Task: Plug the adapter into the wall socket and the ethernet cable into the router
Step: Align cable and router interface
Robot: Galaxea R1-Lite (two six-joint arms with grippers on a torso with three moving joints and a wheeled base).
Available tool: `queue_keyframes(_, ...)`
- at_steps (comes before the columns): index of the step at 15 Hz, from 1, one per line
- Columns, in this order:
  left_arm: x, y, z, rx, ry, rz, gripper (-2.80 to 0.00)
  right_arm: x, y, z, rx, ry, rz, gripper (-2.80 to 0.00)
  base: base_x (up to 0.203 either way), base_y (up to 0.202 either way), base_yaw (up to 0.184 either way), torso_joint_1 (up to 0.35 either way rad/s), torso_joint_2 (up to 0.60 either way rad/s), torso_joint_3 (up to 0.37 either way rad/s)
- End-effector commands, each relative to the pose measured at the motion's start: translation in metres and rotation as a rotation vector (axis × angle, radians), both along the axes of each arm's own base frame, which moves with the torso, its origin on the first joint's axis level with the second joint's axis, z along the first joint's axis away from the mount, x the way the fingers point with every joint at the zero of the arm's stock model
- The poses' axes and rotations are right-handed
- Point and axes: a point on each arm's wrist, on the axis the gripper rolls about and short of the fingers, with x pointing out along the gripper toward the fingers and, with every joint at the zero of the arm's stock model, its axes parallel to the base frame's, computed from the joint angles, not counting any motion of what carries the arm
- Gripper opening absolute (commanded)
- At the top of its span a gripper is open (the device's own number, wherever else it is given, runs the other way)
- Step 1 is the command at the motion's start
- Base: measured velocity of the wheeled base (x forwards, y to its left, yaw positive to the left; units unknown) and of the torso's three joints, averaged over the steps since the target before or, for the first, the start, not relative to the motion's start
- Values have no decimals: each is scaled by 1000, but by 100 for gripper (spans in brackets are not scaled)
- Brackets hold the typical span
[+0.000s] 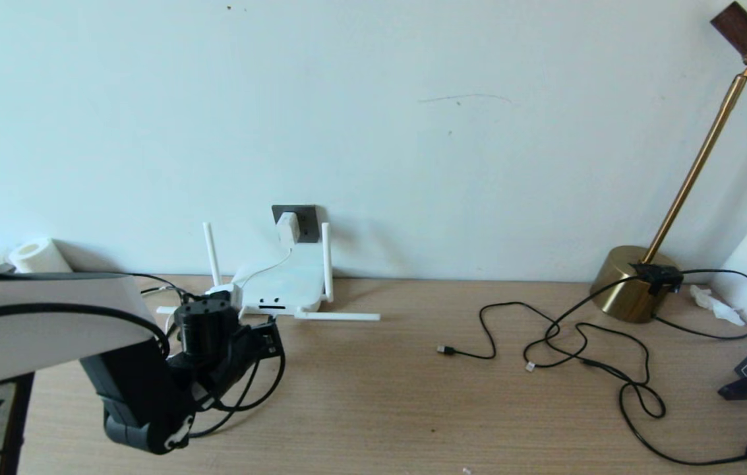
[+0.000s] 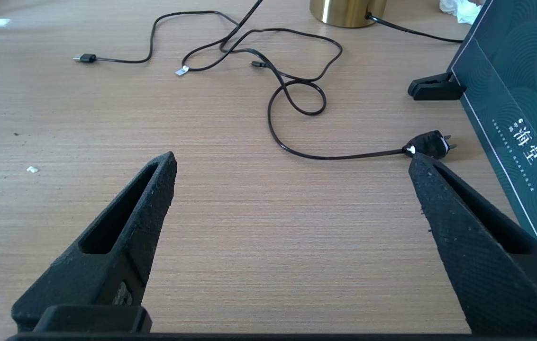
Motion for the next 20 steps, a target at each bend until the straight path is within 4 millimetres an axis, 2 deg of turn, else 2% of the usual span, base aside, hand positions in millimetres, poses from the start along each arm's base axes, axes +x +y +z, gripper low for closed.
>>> queue_keyframes(1,3,0,-3,-2,-5,4,-280,0,0,0,-1,3,0,0,0,0,0,0,0,0)
queue_keyframes(20,14,2,-6,-7,-20,17,-280,0,0,0,0,3,0,0,0,0,0,0,0,0)
